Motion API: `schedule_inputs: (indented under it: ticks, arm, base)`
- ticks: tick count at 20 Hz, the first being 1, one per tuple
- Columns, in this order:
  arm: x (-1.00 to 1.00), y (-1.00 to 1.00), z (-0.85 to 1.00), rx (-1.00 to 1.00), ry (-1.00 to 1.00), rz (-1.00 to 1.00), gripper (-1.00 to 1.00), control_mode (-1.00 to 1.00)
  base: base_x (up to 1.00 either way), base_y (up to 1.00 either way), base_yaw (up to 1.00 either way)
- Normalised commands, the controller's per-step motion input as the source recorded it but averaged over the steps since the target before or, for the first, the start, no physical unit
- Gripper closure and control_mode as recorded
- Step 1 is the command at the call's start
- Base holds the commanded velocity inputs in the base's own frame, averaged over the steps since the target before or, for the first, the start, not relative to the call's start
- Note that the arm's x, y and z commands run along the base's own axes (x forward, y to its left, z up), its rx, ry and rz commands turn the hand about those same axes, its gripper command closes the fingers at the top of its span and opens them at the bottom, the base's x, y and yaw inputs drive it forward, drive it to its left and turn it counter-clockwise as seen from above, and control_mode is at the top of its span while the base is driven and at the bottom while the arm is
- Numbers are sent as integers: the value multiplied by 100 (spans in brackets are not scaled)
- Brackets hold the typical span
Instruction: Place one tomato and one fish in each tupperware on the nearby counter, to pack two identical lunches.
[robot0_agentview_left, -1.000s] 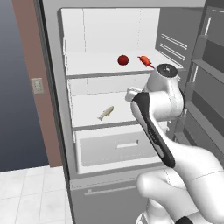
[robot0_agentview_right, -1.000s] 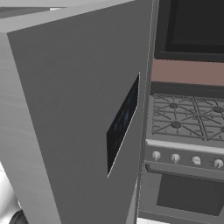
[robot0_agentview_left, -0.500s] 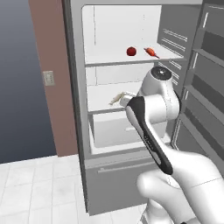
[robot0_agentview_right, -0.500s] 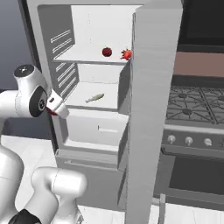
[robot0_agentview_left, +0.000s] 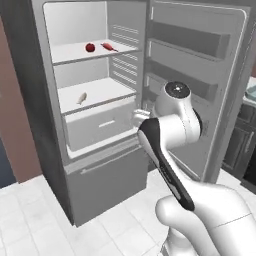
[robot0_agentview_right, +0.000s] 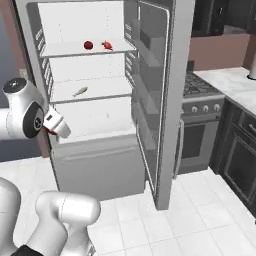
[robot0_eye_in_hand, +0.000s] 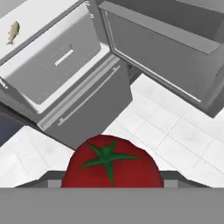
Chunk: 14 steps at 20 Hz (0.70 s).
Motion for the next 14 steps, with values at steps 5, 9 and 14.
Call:
schedule_inputs:
  ticks: [5,9,14]
  arm:
    - [0,0,0,0,0,0,100,100]
    - [0,0,0,0,0,0,100,100]
    - [0,0,0,0,0,0,100,100]
  base:
    - [-100,24,-77]
    - [-95,17,-78]
    - [-31,-46,-79]
